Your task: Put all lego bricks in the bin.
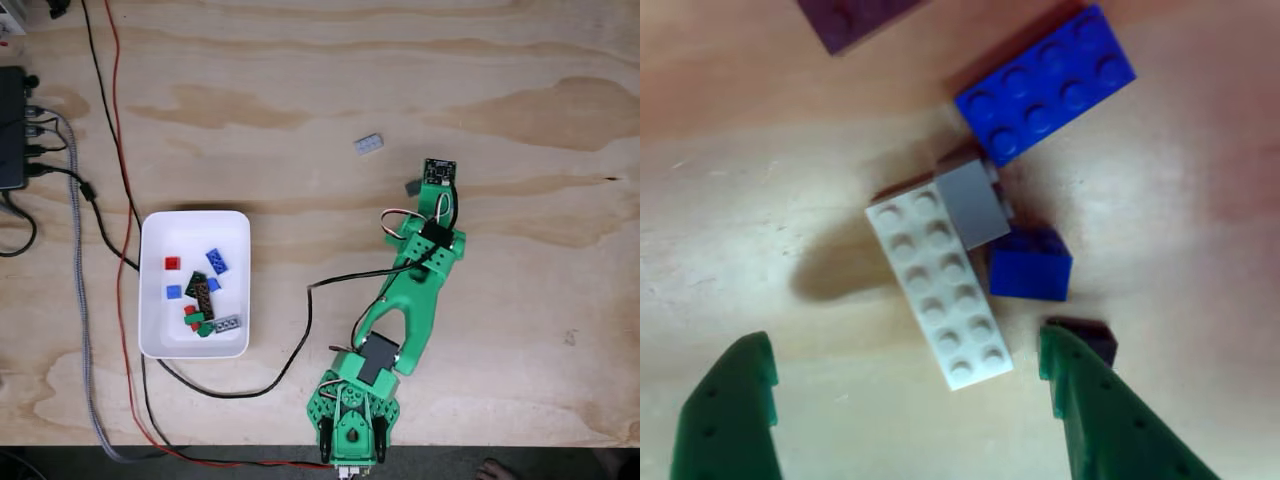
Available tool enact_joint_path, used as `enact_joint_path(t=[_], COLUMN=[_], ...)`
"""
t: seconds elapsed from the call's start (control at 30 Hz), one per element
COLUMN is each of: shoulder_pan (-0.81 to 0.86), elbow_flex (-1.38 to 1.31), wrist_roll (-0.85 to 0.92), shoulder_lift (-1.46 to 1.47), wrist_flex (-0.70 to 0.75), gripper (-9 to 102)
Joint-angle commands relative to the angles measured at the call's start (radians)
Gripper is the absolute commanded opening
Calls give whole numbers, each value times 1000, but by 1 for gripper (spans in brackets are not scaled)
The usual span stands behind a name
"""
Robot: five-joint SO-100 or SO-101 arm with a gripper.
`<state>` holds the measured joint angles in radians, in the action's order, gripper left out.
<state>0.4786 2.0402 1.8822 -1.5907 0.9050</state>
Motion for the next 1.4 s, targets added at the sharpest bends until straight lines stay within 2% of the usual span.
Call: enact_joint_path(t=[0.0, 0.1, 0.2, 0.27, 0.33, 0.4, 0.47, 0.53, 0.6, 0.7, 0.83, 0.93, 1.0, 1.1, 1.13, 1.27, 1.37], shoulder_pan=[48, 43, 25, 8, -17, -67, -173, -319, -469, -675, -1005, -1241, -1331, -1355, -1348, -1325, -1203], elbow_flex=[-37, -44, -5, 64, 91, 94, 89, 64, -15, -186, -434, -489, -480, -443, -423, -354, -359], wrist_roll=[32, 26, 25, 17, -54, -126, -299, -557, -804, -1074, -1264, -1355, -1385, -1410, -1414, -1422, -1453], shoulder_lift=[25, 54, 54, 34, 12, -41, -143, -264, -354, -448, -445, -397, -341, -285, -284, -293, -322], wrist_flex=[-55, -71, -100, -173, -189, -106, -32, 41, 167, 322, 538, 600, 597, 565, 548, 506, 476], gripper=[30, 25, 10, 0, 0, 0, 0, 0, 0, 0, 0, 0, 0, 0, 3, 27, 29])
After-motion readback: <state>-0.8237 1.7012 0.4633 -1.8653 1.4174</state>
